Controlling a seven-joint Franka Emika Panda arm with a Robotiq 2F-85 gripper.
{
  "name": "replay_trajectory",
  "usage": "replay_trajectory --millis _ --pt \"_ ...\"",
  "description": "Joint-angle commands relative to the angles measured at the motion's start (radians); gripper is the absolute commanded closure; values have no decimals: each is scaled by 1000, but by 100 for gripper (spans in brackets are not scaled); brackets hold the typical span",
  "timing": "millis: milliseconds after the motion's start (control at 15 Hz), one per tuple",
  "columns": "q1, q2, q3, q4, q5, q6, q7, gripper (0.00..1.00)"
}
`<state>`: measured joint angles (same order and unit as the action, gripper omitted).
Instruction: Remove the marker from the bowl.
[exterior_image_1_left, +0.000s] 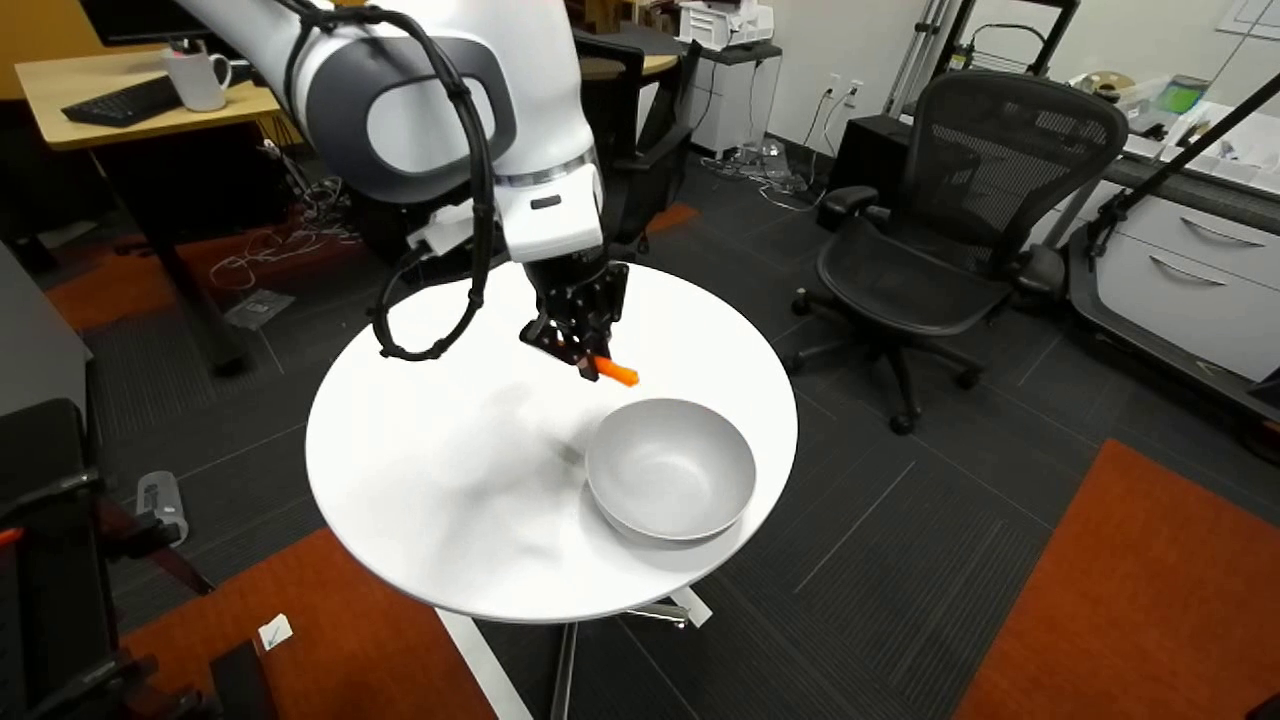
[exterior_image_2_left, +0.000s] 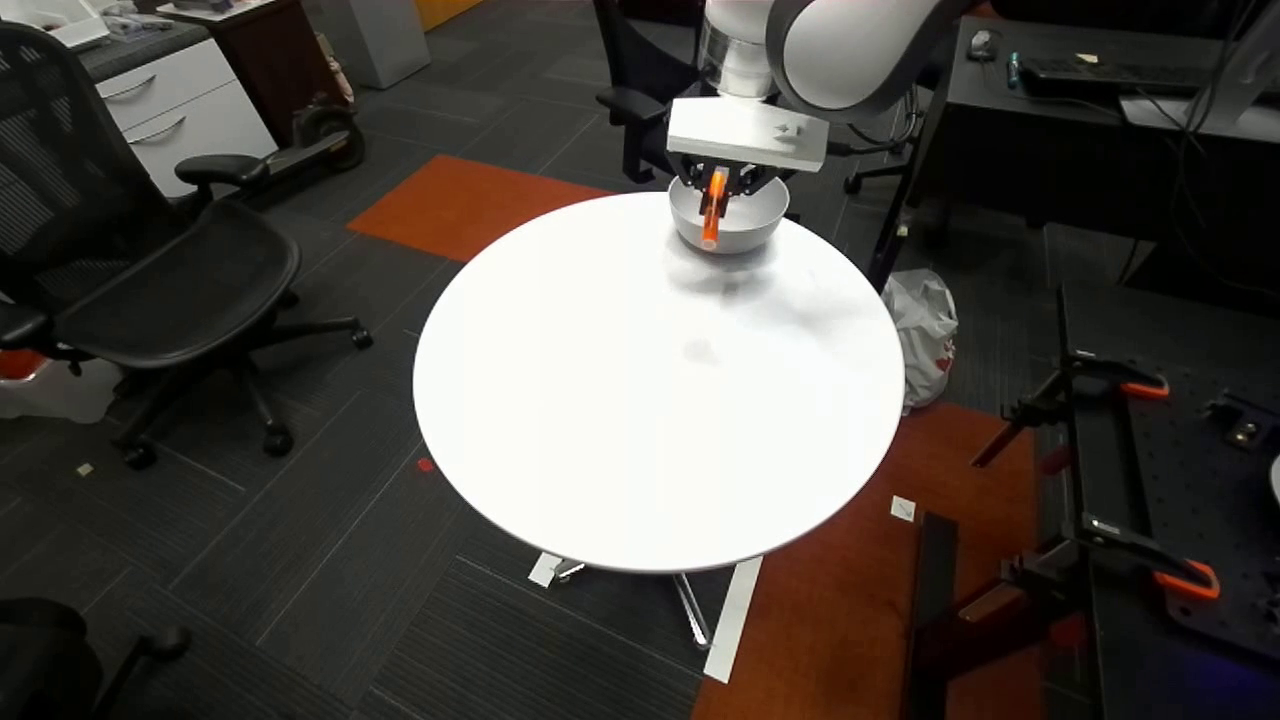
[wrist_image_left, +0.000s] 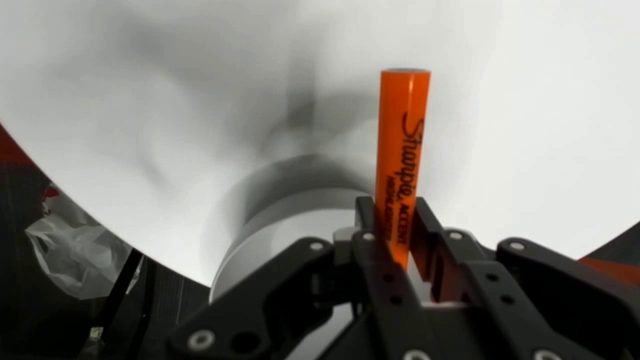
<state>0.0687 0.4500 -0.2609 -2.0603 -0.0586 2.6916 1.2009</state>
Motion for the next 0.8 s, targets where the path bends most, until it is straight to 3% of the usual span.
replay_trajectory --millis 0,333,733 --pt "39 -41 21 -54 -51 -18 -50 95" --pt "51 -23 102 -51 -50 -63 -220 95" --pt "42 27 182 -5 -34 -201 -460 95"
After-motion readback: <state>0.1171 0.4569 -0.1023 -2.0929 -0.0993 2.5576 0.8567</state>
